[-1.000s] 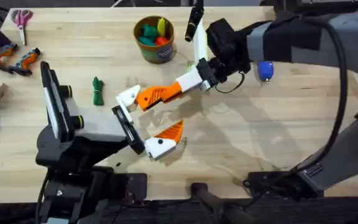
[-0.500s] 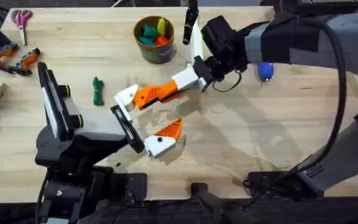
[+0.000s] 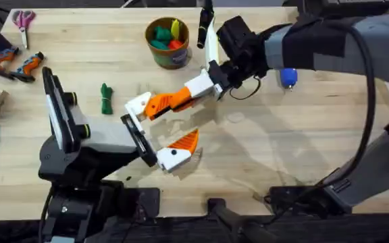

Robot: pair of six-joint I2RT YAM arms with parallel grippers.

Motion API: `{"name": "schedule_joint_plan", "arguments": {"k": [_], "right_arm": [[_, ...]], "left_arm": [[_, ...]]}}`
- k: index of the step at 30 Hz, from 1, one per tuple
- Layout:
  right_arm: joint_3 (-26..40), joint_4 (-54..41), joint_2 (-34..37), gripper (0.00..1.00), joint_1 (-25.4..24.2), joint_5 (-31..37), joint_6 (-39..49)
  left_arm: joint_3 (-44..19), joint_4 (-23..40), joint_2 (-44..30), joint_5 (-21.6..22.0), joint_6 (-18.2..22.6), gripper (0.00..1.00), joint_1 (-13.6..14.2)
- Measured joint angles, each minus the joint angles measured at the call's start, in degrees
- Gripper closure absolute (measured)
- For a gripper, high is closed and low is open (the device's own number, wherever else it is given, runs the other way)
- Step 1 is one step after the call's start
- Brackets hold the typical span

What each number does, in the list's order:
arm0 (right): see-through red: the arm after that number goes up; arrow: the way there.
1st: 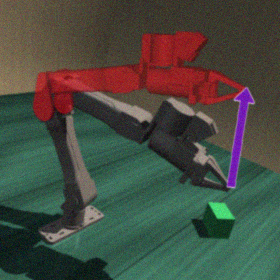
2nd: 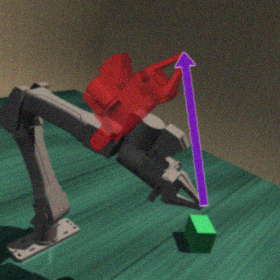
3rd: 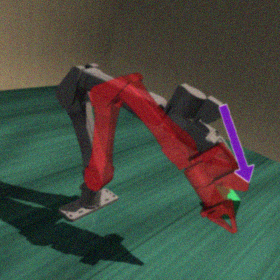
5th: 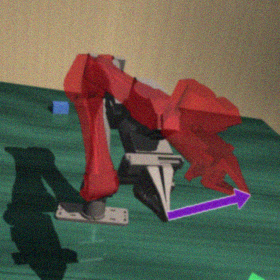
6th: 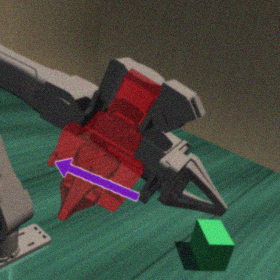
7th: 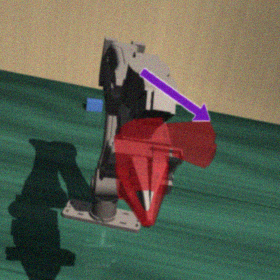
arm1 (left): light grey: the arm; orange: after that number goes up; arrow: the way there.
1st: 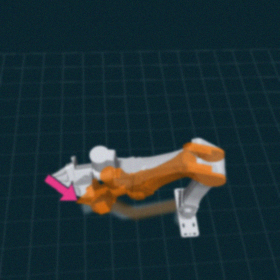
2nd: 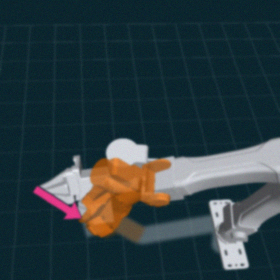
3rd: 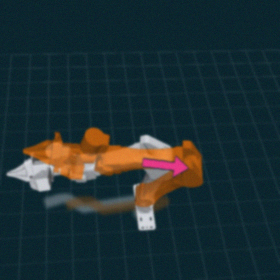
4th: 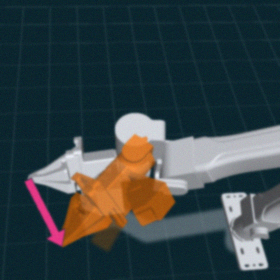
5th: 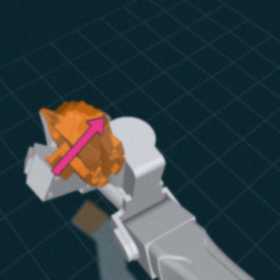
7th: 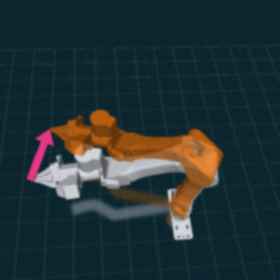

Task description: Pick up the gripper from the table and insert it into the empty holder that is missing its gripper. Then pick up a screw, insert it into the mounting hole, and use the screwdriver to tighten it. Finally, clean up the table by picking up the vegetable and placing it into the bucket.

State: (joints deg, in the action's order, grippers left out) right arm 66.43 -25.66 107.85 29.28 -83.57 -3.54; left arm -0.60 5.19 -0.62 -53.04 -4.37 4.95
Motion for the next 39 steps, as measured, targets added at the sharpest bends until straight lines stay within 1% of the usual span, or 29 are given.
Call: {"name": "schedule_joint_plan", "arguments": {"k": [5,9,22,30,39], "right_arm": [[0.0,1.0,0.0,0.993,0.2,0.1,-0.6],[0.0,5.3,0.0,0.993,0.4,0.8,-2.8],[0.0,9.9,0.0,0.993,2.1,2.4,-8.3],[0.0,15.2,2.2,0.993,2.8,0.2,-11.8],[0.0,18.0,2.2,0.993,3.1,0.7,-15.4]], "left_arm": [[0.0,0.1,0.0,-0.6,0.0,0.015,0.0],[0.0,0.2,0.0,-1.4,0.0,0.015,0.0],[0.0,0.2,0.0,-1.4,-0.2,0.015,-0.1],[0.0,0.2,0.0,-1.1,-0.6,0.015,-0.6],[0.0,0.2,0.0,-0.4,-0.6,0.015,-0.7]]}}
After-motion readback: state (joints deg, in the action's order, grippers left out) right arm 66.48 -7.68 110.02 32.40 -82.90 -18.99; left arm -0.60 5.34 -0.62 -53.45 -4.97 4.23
